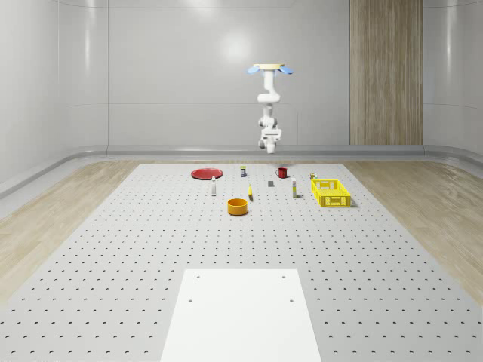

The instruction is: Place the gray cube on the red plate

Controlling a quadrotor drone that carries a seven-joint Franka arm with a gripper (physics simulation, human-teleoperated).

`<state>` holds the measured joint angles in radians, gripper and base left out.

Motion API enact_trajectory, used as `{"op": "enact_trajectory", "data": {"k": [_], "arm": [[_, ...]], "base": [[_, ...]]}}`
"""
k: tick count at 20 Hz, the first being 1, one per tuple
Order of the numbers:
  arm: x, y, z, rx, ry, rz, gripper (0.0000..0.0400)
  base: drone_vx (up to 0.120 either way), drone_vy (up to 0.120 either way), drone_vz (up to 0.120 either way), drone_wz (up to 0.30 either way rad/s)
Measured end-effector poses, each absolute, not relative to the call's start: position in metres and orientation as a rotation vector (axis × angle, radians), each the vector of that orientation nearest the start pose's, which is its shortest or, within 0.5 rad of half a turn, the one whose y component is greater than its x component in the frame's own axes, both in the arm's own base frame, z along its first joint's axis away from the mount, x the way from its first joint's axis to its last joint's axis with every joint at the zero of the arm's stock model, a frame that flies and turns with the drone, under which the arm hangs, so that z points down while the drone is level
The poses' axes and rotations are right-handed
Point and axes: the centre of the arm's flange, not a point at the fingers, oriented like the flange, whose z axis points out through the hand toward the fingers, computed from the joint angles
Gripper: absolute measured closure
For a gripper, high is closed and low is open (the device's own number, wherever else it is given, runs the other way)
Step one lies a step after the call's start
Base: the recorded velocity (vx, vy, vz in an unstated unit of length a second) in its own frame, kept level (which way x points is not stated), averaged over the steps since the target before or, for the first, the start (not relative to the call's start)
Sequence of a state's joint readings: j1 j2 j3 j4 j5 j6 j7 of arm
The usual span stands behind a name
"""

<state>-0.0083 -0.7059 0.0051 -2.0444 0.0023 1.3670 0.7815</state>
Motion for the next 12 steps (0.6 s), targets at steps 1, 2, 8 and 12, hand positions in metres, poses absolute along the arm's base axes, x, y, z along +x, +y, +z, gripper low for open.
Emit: {"op": "enact_trajectory", "data": {"k": [1, 2, 8, 12], "arm": [[0.3034, 0.0001, 0.6913, -2.893, 1.198, -0.043, 0.0000], [0.3033, 0.0002, 0.6913, -2.893, 1.198, -0.044, 0.0000], [0.3029, 0.0004, 0.6913, -2.894, 1.199, -0.053, 0.0000], [0.3026, 0.0009, 0.6913, -2.896, 1.200, -0.060, 0.0000]], "base": [[0.120, -0.120, 0.000, 0.000], [0.120, -0.120, 0.000, 0.000], [0.120, -0.120, 0.000, 0.000], [0.120, -0.030, 0.000, 0.000]]}}
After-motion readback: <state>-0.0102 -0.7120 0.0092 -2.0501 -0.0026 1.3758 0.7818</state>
